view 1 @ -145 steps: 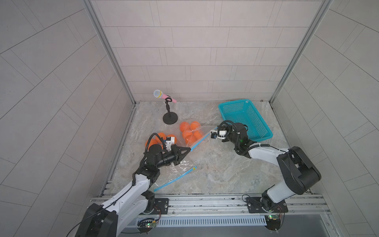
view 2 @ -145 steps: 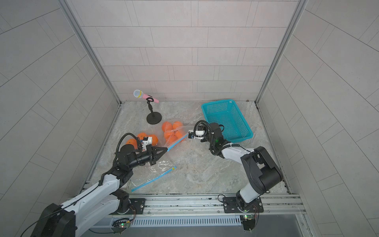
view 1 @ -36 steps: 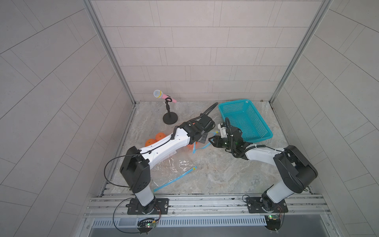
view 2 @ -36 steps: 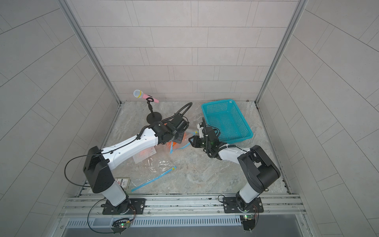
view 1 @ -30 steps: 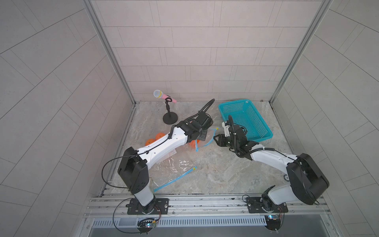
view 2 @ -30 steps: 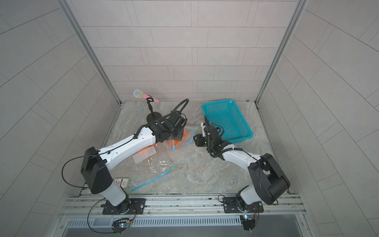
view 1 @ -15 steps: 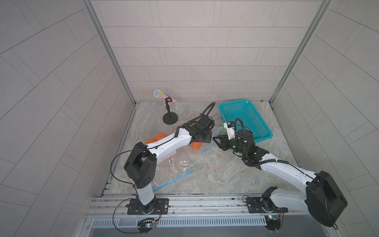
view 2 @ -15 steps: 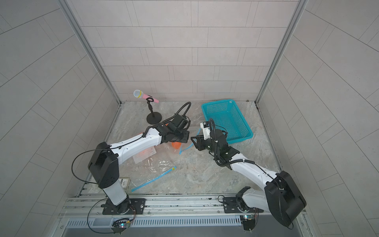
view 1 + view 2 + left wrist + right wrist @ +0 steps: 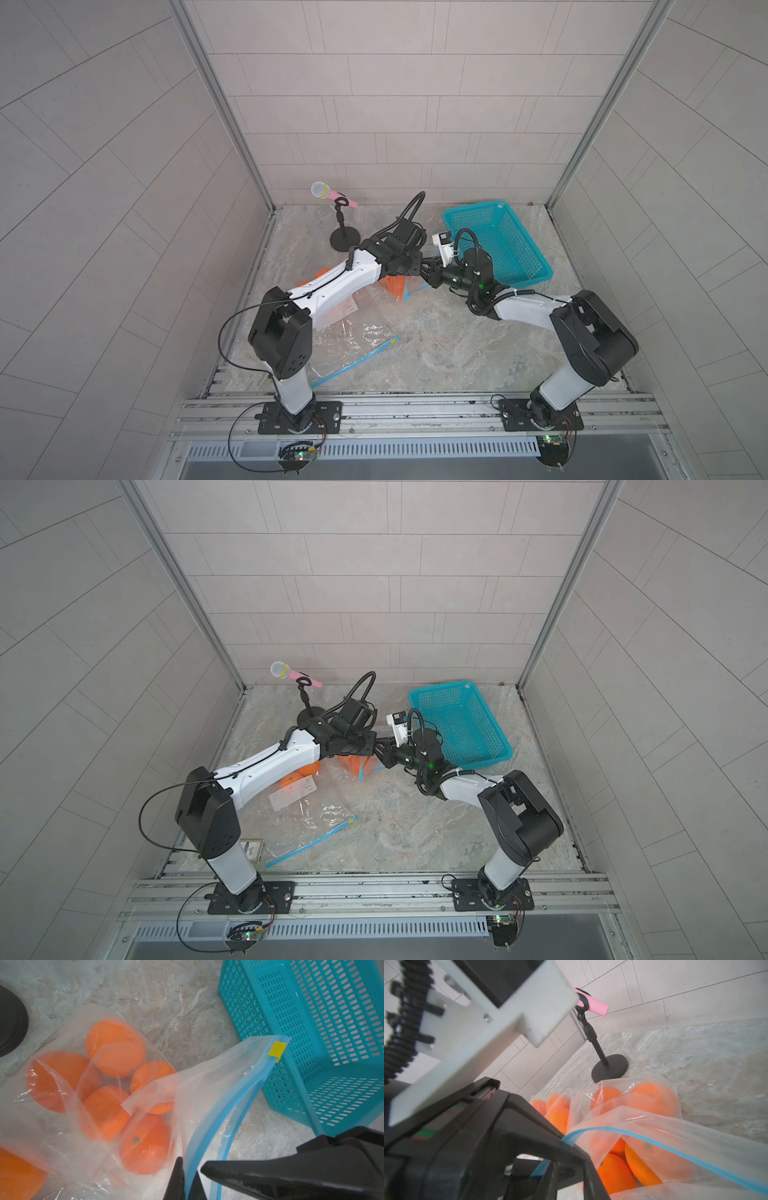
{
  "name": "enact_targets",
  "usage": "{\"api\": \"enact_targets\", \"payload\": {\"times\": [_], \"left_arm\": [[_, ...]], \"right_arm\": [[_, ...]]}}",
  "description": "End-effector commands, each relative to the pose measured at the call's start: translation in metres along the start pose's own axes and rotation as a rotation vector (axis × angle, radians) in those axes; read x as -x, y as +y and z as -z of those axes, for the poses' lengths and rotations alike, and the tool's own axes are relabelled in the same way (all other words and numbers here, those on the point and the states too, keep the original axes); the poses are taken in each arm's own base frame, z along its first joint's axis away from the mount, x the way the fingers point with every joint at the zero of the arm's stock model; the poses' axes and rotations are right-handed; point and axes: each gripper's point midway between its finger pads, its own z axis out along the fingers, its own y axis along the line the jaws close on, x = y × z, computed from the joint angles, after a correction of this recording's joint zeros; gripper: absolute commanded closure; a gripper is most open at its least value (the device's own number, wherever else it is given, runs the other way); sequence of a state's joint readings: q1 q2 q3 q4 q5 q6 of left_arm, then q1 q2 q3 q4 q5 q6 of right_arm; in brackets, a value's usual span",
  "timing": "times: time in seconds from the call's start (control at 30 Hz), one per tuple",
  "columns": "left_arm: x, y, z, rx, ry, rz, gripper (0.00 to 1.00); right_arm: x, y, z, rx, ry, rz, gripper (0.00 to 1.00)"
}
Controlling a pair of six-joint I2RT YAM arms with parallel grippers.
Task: Open the zip-top bag and take out the orange
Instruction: Open the zipper of the food storage bag at the center of the board, then pick up the orange from the zipper food storage bag.
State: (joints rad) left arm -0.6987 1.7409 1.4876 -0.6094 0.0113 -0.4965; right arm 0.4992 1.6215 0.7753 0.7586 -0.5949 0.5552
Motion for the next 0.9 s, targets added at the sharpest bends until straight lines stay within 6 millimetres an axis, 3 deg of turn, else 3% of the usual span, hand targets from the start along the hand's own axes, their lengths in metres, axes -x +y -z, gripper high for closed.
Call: {"api": "enact_targets", "payload": {"times": [0.0, 0.17, 0.27, 0.4, 0.53, 0.6, 0.63, 0.7, 0.77, 0.87], "left_arm": [[0.022, -0.004, 0.027, -0.04, -0.07, -0.01, 1.0], [0.031, -0.004, 0.025, -0.051, -0.102, 0.006, 1.0], [0.031, -0.017, 0.023, -0.111, -0.079, 0.003, 1.0], [0.037, -0.011, 0.028, -0.078, -0.095, 0.003, 1.0], [0.031, -0.016, 0.021, -0.106, -0.066, 0.006, 1.0], [0.03, -0.016, 0.017, -0.107, -0.061, 0.004, 1.0], [0.029, -0.016, 0.015, -0.117, -0.052, 0.007, 1.0], [0.025, -0.016, 0.014, -0.122, -0.029, 0.007, 1.0], [0.023, -0.013, 0.016, -0.109, -0.021, 0.001, 1.0], [0.019, -0.008, 0.016, -0.096, -0.016, 0.001, 1.0]], "right_arm": [[-0.001, -0.009, -0.001, -0.059, 0.03, 0.082, 0.73], [-0.03, -0.022, -0.005, -0.147, 0.099, 0.124, 0.75], [-0.038, -0.027, -0.018, -0.144, 0.15, 0.109, 0.77], [-0.045, -0.04, -0.025, -0.172, 0.15, 0.113, 0.73], [-0.048, -0.033, -0.033, -0.129, 0.166, 0.145, 0.65], [-0.057, -0.024, -0.039, -0.06, 0.222, 0.144, 0.65], [-0.064, -0.03, -0.038, -0.083, 0.264, 0.145, 0.66], [-0.073, -0.058, -0.025, -0.264, 0.348, 0.153, 0.65], [-0.074, -0.087, 0.003, -0.492, 0.39, 0.146, 0.63], [-0.071, -0.102, 0.034, -0.598, 0.366, 0.079, 0.62]]}}
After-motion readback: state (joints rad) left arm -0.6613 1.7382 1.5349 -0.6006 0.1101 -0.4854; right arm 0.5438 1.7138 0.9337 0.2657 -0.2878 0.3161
